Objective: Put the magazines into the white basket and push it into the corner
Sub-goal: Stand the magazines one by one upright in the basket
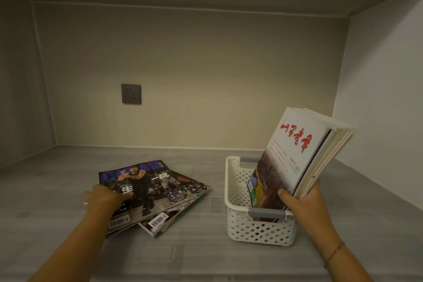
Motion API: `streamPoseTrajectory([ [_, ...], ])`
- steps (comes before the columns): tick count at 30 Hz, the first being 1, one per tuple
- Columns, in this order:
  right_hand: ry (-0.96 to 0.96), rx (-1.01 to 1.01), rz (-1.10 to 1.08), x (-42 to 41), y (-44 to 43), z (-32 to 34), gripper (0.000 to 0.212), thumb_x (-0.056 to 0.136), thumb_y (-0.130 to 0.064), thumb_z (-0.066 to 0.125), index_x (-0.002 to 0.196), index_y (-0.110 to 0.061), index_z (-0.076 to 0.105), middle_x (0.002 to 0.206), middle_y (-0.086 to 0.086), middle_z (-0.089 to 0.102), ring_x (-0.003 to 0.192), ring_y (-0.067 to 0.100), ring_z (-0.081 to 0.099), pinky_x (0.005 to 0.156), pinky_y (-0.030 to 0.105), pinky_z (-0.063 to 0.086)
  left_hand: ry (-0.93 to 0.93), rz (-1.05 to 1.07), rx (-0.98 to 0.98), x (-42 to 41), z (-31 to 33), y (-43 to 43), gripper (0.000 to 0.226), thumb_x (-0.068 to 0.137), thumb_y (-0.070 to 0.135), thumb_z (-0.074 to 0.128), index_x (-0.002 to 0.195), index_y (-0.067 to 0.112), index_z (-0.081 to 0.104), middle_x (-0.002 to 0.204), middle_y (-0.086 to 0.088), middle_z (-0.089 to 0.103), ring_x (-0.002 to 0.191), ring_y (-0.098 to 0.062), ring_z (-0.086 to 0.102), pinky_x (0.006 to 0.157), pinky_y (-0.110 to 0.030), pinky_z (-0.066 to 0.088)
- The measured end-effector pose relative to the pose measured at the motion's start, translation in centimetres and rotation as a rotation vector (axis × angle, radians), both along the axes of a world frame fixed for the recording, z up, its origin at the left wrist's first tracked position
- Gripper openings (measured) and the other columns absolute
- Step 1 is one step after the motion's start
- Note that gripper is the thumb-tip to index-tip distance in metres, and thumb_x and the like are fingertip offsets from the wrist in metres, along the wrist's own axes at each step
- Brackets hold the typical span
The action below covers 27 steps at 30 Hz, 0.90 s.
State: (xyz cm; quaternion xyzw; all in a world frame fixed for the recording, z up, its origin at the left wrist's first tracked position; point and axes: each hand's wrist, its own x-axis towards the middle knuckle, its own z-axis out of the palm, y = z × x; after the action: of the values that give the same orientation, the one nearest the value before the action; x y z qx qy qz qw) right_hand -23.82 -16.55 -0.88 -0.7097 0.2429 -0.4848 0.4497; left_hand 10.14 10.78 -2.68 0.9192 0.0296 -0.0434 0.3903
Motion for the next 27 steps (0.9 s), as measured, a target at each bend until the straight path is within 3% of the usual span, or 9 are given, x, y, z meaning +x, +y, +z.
streamPoseTrajectory([
  [3, -0.007, -0.008, 0.012, 0.1, 0.1, 0.1, 0.071, 0.073, -0.007, 0.073, 0.131, -0.020, 0.034, 0.111, -0.006, 0.052, 0.095, 0.014, 0.052, 0.065, 0.013, 0.041, 0.012, -0.039, 0.017, -0.2, 0.3, 0.5, 0.075, 0.072, 0.032, 0.081, 0.128, -0.005, 0.046, 0.123, -0.026, 0.054, 0.113, -0.041, 0.054, 0.095, -0.045, 0.046],
  [5, -0.006, -0.002, 0.014, 0.0, 0.1, 0.1, 0.071, 0.073, -0.006, 0.073, 0.131, -0.018, 0.034, 0.112, -0.003, 0.052, 0.098, 0.016, 0.051, 0.065, 0.014, 0.041, 0.058, -0.014, -0.096, -0.2, 0.4, 0.9, 0.063, 0.073, 0.026, 0.081, 0.119, -0.006, 0.052, 0.111, -0.026, 0.061, 0.101, -0.040, 0.060, 0.090, -0.045, 0.049],
  [9, -0.007, -0.011, 0.011, -0.1, 0.2, 0.2, 0.070, 0.073, -0.005, 0.073, 0.130, -0.016, 0.035, 0.111, -0.003, 0.052, 0.097, 0.016, 0.051, 0.068, 0.016, 0.041, 0.217, 0.059, -0.646, 0.4, -0.2, 1.5, 0.027, 0.082, 0.008, 0.071, 0.099, -0.006, 0.055, 0.083, -0.024, 0.059, 0.063, -0.034, 0.056, 0.059, -0.041, 0.048],
  [13, -0.008, -0.012, 0.013, 0.0, 0.1, 0.1, 0.070, 0.072, -0.005, 0.073, 0.131, -0.016, 0.035, 0.112, -0.002, 0.052, 0.099, 0.017, 0.051, 0.079, 0.025, 0.042, 0.294, -0.005, -0.837, -0.1, -0.4, 0.8, 0.006, 0.089, 0.001, 0.058, 0.087, -0.002, 0.053, 0.071, -0.019, 0.056, 0.055, -0.030, 0.056, 0.047, -0.035, 0.050],
  [16, -0.007, -0.013, 0.019, 0.1, 0.2, 0.2, 0.070, 0.073, -0.005, 0.073, 0.130, -0.017, 0.035, 0.112, -0.002, 0.052, 0.097, 0.015, 0.052, 0.074, 0.020, 0.043, 0.357, -0.115, -0.847, -0.9, -0.1, 0.3, 0.001, 0.090, -0.001, 0.052, 0.090, -0.001, 0.052, 0.073, -0.019, 0.058, 0.049, -0.025, 0.060, 0.031, -0.019, 0.046],
  [18, -0.014, -0.018, 0.022, 0.0, 0.1, 0.1, 0.068, 0.073, -0.005, 0.073, 0.129, -0.019, 0.036, 0.110, -0.004, 0.053, 0.092, 0.010, 0.052, 0.069, 0.013, 0.040, 0.367, -0.161, -0.860, -1.4, 0.1, -0.1, 0.005, 0.091, -0.002, 0.051, 0.095, -0.001, 0.053, 0.077, -0.018, 0.059, 0.050, -0.024, 0.062, 0.032, -0.018, 0.046],
  [20, -0.017, -0.019, 0.022, 0.0, 0.1, 0.1, 0.069, 0.072, -0.005, 0.073, 0.129, -0.020, 0.036, 0.109, -0.006, 0.053, 0.091, 0.008, 0.051, 0.067, 0.011, 0.038, 0.318, -0.177, -0.897, -2.0, 0.5, -0.9, 0.014, 0.091, -0.004, 0.050, 0.105, -0.001, 0.051, 0.080, -0.018, 0.060, 0.064, -0.027, 0.060, 0.043, -0.027, 0.053],
  [23, -0.012, -0.021, 0.018, 0.0, 0.0, 0.1, 0.071, 0.073, -0.006, 0.073, 0.130, -0.021, 0.035, 0.107, -0.008, 0.052, 0.090, 0.008, 0.051, 0.065, 0.009, 0.037, 0.130, -0.150, -0.871, -3.6, 1.8, -2.2, 0.015, 0.093, 0.002, 0.050, 0.108, 0.004, 0.052, 0.082, -0.016, 0.061, 0.068, -0.028, 0.058, 0.055, -0.034, 0.048],
  [27, -0.003, -0.019, 0.019, 0.1, -0.2, -0.1, 0.071, 0.073, -0.006, 0.072, 0.132, -0.018, 0.034, 0.109, -0.005, 0.051, 0.096, 0.013, 0.050, 0.062, 0.006, 0.038, -0.186, -0.209, -0.806, -6.9, 4.4, -4.5, 0.014, 0.098, 0.019, 0.046, 0.109, 0.014, 0.052, 0.096, -0.009, 0.063, 0.080, -0.027, 0.063, 0.064, -0.039, 0.054],
])
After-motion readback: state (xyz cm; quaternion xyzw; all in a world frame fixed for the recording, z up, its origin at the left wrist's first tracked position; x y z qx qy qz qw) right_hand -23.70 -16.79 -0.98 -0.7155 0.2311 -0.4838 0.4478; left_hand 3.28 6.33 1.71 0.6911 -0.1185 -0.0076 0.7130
